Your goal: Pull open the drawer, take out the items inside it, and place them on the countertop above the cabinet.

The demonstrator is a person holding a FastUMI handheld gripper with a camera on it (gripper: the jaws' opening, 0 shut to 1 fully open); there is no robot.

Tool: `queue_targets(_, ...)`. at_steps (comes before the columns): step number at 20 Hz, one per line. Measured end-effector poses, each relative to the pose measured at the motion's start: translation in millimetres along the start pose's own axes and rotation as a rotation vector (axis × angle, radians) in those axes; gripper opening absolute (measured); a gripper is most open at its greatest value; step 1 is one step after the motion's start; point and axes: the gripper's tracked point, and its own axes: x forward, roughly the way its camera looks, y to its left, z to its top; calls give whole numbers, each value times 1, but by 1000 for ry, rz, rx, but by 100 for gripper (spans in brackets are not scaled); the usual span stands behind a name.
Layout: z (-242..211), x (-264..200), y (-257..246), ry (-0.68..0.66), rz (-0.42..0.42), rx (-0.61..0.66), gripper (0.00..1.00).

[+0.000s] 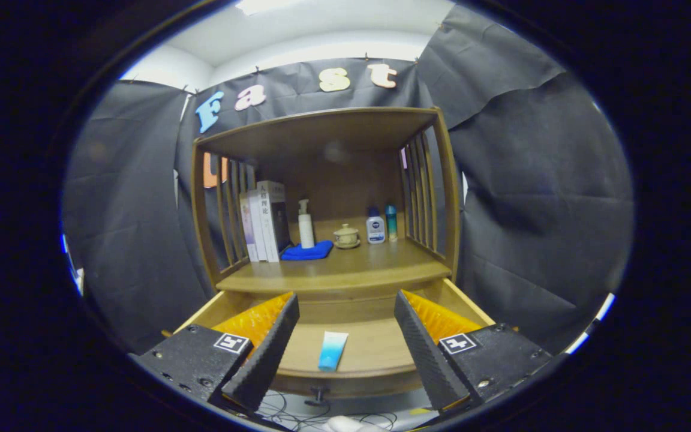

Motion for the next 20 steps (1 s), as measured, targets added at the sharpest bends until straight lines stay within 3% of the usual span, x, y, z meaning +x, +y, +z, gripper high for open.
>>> queue_targets(4,29,52,16,88,24,19,99)
queue_targets(7,21,90,29,206,26,-25,99)
queue_targets(11,-24,126,45,461,32,-93,99)
queue_targets(20,-153,140,34,896,-21,-171,99)
